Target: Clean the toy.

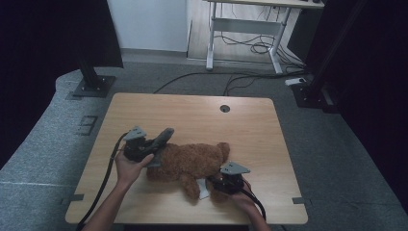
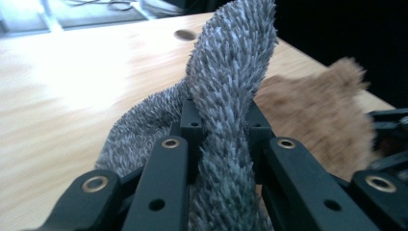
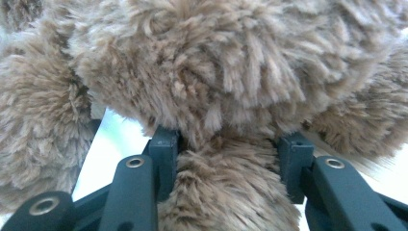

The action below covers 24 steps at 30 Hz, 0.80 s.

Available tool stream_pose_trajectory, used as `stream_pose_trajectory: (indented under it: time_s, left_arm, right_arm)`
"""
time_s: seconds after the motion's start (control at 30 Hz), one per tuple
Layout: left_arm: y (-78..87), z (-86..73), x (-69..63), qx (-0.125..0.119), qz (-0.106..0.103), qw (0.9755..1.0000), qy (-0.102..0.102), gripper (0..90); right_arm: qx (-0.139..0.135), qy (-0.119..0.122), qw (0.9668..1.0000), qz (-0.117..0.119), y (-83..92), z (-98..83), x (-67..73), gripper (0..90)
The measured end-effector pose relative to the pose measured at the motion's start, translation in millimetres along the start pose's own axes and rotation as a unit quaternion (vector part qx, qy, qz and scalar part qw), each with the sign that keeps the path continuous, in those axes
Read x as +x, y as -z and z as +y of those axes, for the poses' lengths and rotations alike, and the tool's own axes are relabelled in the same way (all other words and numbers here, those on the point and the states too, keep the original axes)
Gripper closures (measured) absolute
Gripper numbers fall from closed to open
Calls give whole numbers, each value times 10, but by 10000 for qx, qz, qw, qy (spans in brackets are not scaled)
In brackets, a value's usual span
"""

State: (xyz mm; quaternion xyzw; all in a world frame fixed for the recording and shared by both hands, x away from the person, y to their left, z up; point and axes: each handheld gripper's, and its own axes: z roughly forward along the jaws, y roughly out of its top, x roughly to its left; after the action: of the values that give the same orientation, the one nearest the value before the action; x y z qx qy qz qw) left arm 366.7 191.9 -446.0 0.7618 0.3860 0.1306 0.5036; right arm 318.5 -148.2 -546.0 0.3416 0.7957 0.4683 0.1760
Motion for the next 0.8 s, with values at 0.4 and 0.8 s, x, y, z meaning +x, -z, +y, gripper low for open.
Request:
stream_pose_trajectory:
  time_s: [0.4,0.8]
  left_arm:
    - [-823,352,-631,745,-507,9942,-585,753]
    - [-924,103,-803,925,-368,9906,-934,764]
  right_arm:
    - [-40,145,9999,21,7,-5,10,525]
    - [115,131,9997,157,71,-10,-15,280]
